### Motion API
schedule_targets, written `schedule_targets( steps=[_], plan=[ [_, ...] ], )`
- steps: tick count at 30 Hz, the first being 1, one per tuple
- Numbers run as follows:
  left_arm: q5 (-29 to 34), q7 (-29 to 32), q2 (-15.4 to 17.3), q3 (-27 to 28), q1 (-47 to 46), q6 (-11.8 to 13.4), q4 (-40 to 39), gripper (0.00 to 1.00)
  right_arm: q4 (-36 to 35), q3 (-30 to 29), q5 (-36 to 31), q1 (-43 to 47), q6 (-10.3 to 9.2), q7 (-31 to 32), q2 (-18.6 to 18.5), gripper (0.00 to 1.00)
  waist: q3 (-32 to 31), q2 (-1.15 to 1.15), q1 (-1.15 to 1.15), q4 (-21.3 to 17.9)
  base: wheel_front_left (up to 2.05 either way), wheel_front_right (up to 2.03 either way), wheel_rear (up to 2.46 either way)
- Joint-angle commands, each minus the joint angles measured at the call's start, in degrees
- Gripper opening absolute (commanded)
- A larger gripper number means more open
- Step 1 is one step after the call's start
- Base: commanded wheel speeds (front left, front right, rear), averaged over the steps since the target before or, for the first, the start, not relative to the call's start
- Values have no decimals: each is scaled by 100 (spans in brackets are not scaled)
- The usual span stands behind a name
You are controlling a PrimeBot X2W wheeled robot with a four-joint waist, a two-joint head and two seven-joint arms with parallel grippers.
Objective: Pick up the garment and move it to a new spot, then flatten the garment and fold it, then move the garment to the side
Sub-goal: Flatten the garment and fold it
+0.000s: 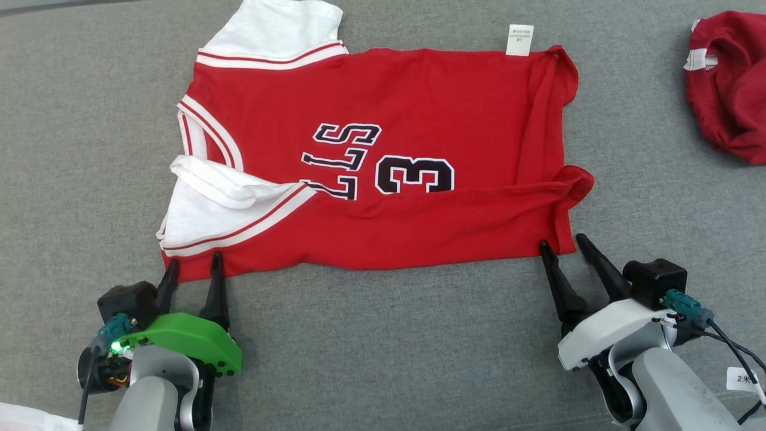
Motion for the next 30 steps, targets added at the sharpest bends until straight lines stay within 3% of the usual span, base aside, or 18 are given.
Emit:
schedule_targets(
  steps=[1,5,9,24,25,26,27,30],
  plan=[
    [-81,202,-42,-25,13,-45,229,0,106,65,101,-66,0,-34,-3,0,-30,0,0,12,0,0,0],
    [-238,242,-87,-71,48,-260,284,0,207,163,256,-56,0,-93,-71,0,-161,0,0,40,0,0,0],
    [-243,147,-53,-88,265,-251,169,0,81,165,362,239,0,-143,-183,0,-388,0,0,100,0,0,0],
    [-290,958,212,-163,1986,264,-1376,0,-672,-184,512,1918,-4,222,-445,0,-1138,0,0,382,0,0,0],
    [-257,982,183,-222,2014,283,-1457,39,-687,-191,526,1959,-4,272,-435,30,-1156,0,0,391,0,0,0],
    [-226,982,139,-273,2028,295,-1527,100,-724,-217,505,1962,-4,277,-430,56,-1165,0,0,392,0,0,0],
    [-160,886,106,-293,1991,338,-1606,100,-785,-272,465,1949,-4,252,-418,100,-1181,0,0,382,0,0,0],
    [55,480,107,-287,1811,437,-1733,100,-1062,-427,297,1911,-3,147,-388,100,-1217,0,0,323,0,0,0]
  ],
)
